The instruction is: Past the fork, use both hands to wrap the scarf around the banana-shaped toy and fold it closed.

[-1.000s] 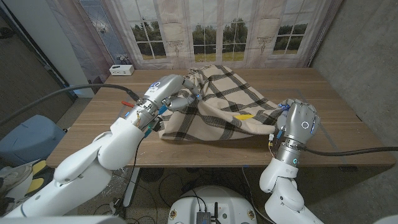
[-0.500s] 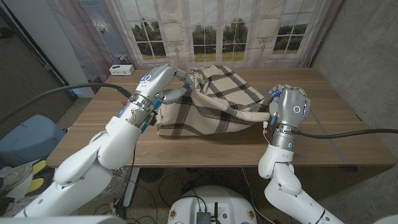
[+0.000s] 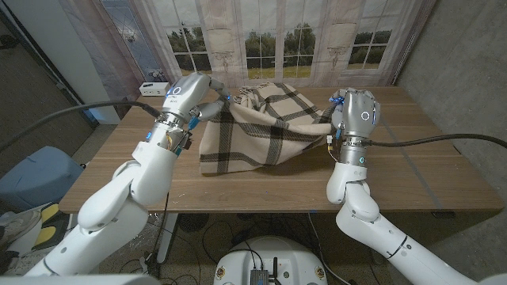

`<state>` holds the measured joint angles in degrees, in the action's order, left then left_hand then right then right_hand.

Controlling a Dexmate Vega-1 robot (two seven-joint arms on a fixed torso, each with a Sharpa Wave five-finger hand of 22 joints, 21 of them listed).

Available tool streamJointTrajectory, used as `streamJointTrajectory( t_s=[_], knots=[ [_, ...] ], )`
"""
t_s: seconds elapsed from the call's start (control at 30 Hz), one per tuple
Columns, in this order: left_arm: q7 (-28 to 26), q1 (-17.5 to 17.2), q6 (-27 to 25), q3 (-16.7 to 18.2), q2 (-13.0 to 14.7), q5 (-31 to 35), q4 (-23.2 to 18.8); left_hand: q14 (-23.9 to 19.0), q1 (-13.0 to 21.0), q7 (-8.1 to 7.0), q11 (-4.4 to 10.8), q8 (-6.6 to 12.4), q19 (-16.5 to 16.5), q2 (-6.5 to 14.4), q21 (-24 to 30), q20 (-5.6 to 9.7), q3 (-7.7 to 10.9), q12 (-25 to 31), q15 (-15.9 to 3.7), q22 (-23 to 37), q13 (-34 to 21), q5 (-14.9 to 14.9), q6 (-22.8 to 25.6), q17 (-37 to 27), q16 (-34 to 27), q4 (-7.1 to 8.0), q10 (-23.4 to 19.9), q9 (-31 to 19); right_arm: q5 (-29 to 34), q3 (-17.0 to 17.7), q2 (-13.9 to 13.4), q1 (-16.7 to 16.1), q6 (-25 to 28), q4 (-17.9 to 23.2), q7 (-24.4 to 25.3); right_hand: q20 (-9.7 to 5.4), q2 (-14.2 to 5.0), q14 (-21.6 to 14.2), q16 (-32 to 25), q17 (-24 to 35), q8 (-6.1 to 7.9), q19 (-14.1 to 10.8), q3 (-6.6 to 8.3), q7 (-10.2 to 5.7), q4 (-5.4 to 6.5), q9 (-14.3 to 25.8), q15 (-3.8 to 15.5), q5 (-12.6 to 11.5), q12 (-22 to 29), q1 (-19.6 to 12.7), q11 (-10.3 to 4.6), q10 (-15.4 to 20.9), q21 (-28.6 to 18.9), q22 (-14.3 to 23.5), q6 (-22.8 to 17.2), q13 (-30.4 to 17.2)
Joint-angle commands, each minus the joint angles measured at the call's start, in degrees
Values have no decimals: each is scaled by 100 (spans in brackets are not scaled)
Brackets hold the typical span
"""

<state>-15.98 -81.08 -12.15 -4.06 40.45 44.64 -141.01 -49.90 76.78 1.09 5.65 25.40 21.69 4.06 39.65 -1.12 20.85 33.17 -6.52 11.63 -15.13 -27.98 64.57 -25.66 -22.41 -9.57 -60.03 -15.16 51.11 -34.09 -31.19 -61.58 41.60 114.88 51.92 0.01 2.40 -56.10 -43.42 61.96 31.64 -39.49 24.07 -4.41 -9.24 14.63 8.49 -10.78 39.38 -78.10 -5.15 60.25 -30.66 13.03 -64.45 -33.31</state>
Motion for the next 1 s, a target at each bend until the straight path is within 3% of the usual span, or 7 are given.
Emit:
streamJointTrajectory(
  t_s=[0.03,0.5,1.0],
  knots=[
    [-18,575,-376,-239,22,205,386,-72,-27,-39,249,28,-6,-2,56,20,27,40,-729,5,-2043,-65,17,-44,20,29,-246,-5,-94,-152,-29,736,-318,-426,-448,-8,15,-51,33,31,54,28,64,6,-8,-6,440,19,-25,61,-16,8,-40,11,13,-31],
    [-195,1336,-638,-591,190,113,1008,-81,-41,-57,254,55,-26,-23,121,27,17,38,-730,2,-2131,-182,2,-111,70,36,-228,10,-149,-458,109,1681,-637,-1130,-807,-13,42,-79,125,104,71,50,167,-3,-12,-20,441,20,-58,95,-12,19,-91,-5,25,-84],
    [-381,1915,-958,-916,436,0,1556,-85,-52,-55,269,79,-47,-30,180,38,12,18,-730,-3,-2166,-280,-7,-166,122,41,-236,24,-361,-801,463,2618,-950,-2158,-863,-17,72,-102,223,181,90,79,276,2,-11,-35,442,22,-97,140,-19,44,-144,-21,34,-124]
  ],
)
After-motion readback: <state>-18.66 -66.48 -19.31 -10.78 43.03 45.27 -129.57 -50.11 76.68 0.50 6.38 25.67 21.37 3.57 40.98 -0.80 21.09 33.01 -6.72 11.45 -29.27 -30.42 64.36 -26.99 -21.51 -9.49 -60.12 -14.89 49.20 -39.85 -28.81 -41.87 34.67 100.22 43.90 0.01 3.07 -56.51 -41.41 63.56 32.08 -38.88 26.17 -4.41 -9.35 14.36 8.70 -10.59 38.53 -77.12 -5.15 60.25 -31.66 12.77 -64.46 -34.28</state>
